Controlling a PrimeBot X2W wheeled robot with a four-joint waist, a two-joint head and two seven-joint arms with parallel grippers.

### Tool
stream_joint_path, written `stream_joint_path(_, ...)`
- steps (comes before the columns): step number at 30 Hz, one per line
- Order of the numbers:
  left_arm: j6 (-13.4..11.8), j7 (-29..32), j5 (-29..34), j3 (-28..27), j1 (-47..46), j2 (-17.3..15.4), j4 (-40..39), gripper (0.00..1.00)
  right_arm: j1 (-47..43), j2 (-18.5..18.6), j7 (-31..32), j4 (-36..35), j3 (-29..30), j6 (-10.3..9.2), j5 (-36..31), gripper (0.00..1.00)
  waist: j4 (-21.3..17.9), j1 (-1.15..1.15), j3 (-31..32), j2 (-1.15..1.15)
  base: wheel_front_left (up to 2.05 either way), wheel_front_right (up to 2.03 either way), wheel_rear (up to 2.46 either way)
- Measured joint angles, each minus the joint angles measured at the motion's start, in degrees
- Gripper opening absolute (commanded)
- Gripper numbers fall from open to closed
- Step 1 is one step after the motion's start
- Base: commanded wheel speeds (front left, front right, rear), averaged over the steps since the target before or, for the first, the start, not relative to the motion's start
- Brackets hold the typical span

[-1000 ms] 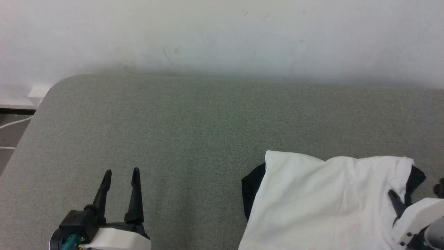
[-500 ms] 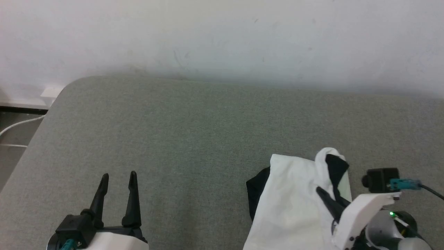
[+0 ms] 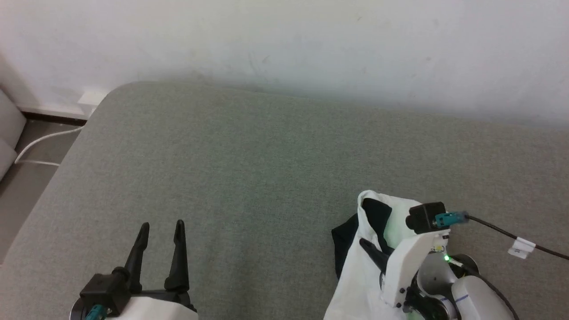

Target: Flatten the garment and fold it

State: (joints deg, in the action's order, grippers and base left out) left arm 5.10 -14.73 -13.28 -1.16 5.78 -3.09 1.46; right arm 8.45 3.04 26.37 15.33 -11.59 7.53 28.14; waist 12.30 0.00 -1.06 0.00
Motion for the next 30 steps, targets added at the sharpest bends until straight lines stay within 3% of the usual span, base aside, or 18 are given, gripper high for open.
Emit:
stream_joint_path(5,0.0,0.0,0.0,0.2,-0.1,0.0,0.0,1.00,3.0,0.0,-3.0,6.7,-1.4,0.00,-0.4,0.00,1.1,0.00,-0.9,0.00,0.00,0.00,0.00)
stream_joint_path(6,0.0,0.0,0.0,0.3,-0.3,0.0,0.1,1.00,3.6,0.0,-3.7,7.7,-1.7,0.01,-0.3,0.17,1.2,0.00,-1.2,0.00,0.00,0.00,0.00)
stream_joint_path(7,0.0,0.0,0.0,0.3,-0.4,0.0,0.2,1.00,4.2,0.0,-4.5,8.4,-2.1,0.00,-0.1,1.00,1.4,0.00,-1.4,0.00,0.00,0.00,0.00)
stream_joint_path(15,0.0,0.0,-0.3,0.5,-0.7,0.1,1.1,1.00,7.1,-0.1,-6.9,8.4,-12.8,0.00,5.2,1.00,1.1,0.00,-2.0,0.00,0.00,0.00,0.00)
stream_joint_path(21,0.0,0.0,-0.3,0.1,-0.7,0.1,1.2,1.00,9.8,0.8,-9.1,5.4,-14.9,0.01,3.5,1.00,-0.8,0.00,-0.9,0.00,0.00,0.00,0.00)
stream_joint_path(30,0.0,0.0,-0.9,0.0,-0.7,0.1,-0.3,1.00,15.3,15.0,-20.7,0.2,-11.9,0.05,-12.5,1.00,-4.9,0.00,0.5,0.00,0.00,0.00,0.00)
